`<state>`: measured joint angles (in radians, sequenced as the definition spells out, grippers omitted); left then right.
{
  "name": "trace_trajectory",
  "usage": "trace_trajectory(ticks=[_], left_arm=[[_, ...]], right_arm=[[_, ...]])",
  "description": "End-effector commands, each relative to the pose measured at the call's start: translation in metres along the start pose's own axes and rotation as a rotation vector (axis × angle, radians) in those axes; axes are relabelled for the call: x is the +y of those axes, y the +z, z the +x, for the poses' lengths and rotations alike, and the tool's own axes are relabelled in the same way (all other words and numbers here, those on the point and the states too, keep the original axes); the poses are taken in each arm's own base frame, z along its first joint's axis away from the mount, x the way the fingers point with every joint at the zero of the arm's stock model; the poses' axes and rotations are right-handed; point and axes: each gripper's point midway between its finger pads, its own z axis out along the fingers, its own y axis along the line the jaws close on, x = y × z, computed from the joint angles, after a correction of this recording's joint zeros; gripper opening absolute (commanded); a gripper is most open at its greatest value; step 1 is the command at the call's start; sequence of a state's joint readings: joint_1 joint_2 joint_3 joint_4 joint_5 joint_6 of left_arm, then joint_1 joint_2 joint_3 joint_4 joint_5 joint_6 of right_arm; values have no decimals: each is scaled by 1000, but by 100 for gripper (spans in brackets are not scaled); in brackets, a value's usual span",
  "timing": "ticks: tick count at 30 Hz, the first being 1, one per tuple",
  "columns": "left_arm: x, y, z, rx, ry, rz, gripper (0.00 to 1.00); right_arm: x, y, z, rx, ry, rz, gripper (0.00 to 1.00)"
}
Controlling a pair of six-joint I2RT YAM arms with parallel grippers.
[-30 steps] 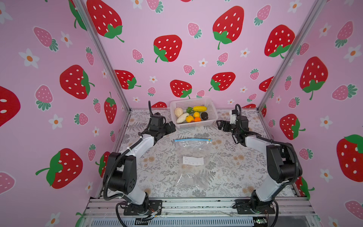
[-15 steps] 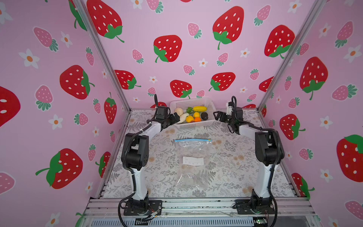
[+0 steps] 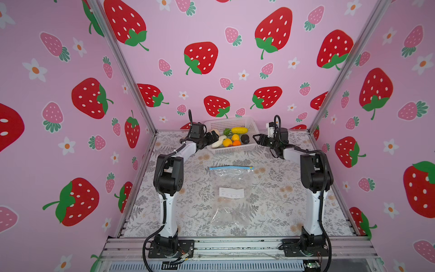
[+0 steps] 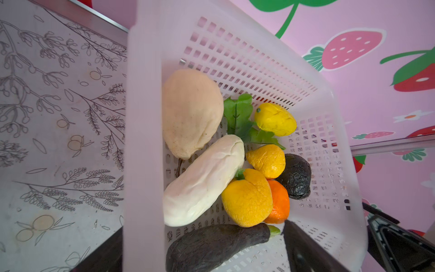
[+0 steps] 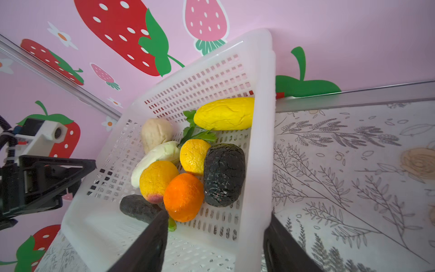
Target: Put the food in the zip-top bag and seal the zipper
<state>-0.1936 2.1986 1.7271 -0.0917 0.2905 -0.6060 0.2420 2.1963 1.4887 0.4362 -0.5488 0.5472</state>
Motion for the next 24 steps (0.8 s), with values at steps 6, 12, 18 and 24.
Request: trace_trajectory(ticks=[6,12,18,24], left_arm=[[-35,5,-9,14,39,78,98],[-52,11,-4,29,65,106,98],[-59,18,9,52,79,113,98],[-54,21,15,59,63,99,99]], right_arm=[[26,-9,-12,-18,-78,-73,55],[28,-20,-8,-18,-95,-47,54],[27,-31,1,-8,-94,-21,54],[19,-38,7,-10,-77,13,54]])
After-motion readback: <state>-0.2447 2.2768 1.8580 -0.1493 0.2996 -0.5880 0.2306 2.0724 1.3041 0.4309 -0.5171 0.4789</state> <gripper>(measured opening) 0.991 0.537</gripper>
